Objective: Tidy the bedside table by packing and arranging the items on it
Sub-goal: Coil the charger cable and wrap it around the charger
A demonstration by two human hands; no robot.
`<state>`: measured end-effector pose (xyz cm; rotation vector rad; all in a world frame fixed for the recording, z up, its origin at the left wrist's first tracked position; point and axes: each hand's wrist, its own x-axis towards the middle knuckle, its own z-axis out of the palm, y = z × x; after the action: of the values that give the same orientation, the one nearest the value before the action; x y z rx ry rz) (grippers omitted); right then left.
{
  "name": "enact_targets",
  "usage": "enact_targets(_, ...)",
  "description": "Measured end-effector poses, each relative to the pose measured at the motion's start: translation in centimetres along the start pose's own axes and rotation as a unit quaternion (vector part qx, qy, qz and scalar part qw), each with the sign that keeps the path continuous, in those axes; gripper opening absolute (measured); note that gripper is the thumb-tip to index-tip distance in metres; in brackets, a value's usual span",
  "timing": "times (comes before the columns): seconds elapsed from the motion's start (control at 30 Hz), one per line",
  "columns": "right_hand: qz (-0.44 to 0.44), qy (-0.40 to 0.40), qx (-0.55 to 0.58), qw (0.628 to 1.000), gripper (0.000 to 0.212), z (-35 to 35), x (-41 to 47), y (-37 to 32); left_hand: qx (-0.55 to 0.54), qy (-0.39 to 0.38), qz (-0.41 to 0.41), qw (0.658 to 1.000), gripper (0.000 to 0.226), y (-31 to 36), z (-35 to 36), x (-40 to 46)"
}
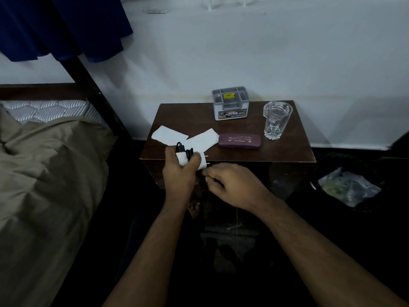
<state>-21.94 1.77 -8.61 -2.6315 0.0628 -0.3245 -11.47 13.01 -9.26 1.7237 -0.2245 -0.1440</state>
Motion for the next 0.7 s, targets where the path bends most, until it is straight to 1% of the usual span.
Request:
enact_targets(0.1,-0.042,0.04,0.037,0.998,0.02,0.2,0.1,-0.3,-0.022,-0.023,0.016,0.999,0.03,0.2,0.3,-0.1)
enact_targets(0.2,-0.035,0.117,0.122,0.985,0.014,-0.2,0.3,0.0,-0.057,-0.065,-0.009,0.996,0.023,0.7,0.1,-0.1)
enact_targets(0.27,-0.005,0.161,0.172,0.972,0.014,-0.6,0.3,0.2,-0.074,-0.121,-0.041,0.989,0.014,1.3,-0.1,-0.4)
enact_targets(0.37,0.026,0.212,0.198,0.957,0.011,-1.1,0.2,0.6,-0.107,-0.222,-0.068,0.967,0.013,2.0,-0.4,-1.0)
enact_targets(0.43,0.038,0.227,0.186,0.955,0.007,-1.1,0.2,0.7,-0.113,-0.268,-0.071,0.954,0.014,2.3,-0.5,-1.1)
enact_targets(0.5,0.051,0.224,0.181,0.956,0.007,-0.8,0.3,0.8,-0.104,-0.278,-0.053,0.953,0.016,2.6,-0.6,-1.0)
enact_targets(0.6,0.084,0.229,0.225,0.943,0.007,-0.7,0.5,0.9,-0.112,-0.282,-0.006,0.953,0.02,2.7,-0.6,-1.0)
enact_targets(0.67,0.101,0.228,0.249,0.936,0.004,-0.8,0.4,1.0,-0.107,-0.291,0.002,0.951,0.02,2.6,-0.7,-1.1)
enact_targets(0.7,0.113,0.22,0.278,0.928,0.007,-0.9,0.4,0.9,-0.107,-0.294,0.0,0.95,0.019,2.6,-0.8,-1.1)
